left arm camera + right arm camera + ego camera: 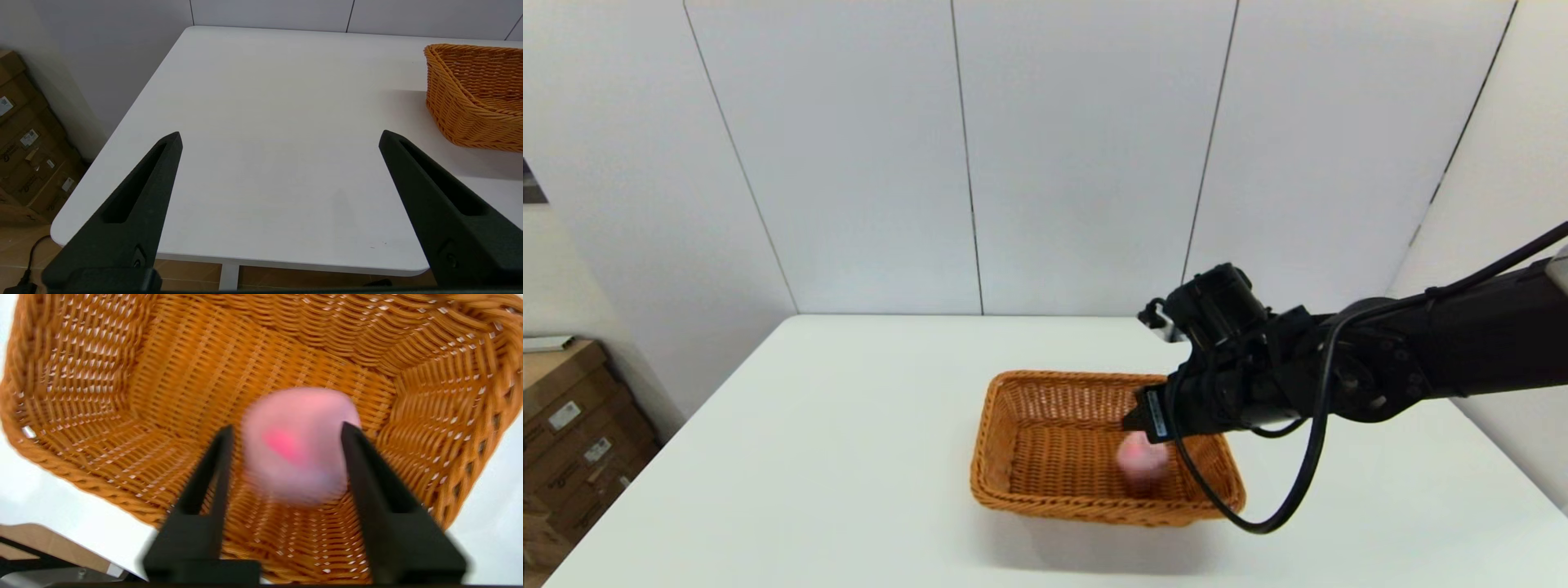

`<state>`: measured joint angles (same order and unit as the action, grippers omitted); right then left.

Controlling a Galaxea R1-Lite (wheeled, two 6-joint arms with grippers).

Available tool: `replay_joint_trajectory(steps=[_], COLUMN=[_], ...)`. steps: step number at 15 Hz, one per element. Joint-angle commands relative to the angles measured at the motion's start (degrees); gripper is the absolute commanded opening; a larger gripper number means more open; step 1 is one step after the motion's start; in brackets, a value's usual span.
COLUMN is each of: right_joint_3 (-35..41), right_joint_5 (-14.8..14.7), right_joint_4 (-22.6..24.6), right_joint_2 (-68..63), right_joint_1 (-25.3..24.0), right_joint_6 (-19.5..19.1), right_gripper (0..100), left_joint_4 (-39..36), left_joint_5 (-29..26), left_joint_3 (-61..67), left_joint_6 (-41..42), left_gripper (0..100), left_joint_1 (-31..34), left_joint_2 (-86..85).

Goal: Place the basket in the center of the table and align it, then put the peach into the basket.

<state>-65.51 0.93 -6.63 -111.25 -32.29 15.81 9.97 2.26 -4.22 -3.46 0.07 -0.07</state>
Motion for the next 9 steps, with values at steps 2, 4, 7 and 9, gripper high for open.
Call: replay_joint_trajectory(steps=[2, 4, 7, 9], right_joint_3=[1.1, 2.1, 5.6, 8.1], right_joint_5=[0.5, 0.7, 1.9, 6.6], right_joint_4=[-2.2, -2.9, -3.9, -4.0], right_joint_2=[4.9, 8.3, 12.6, 15.6], right_joint_1=[4.4, 9.4, 19.6, 28.2], right_joint_6=[0.3, -0.5, -5.2, -8.4], right_gripper=[100, 100, 100, 100], left_joint_4=[0.0, 0.0, 0.0, 0.0], left_joint_5=[0.0, 0.0, 0.0, 0.0], left_joint_3=[0.0, 0.0, 0.0, 0.1], left_joint_6=[-0.1, -0.1, -0.1, -0.3], left_gripper=[100, 100, 100, 100], left_joint_1=[0.0, 0.0, 0.0, 0.0], left_joint_2=[0.0, 0.0, 0.0, 0.0])
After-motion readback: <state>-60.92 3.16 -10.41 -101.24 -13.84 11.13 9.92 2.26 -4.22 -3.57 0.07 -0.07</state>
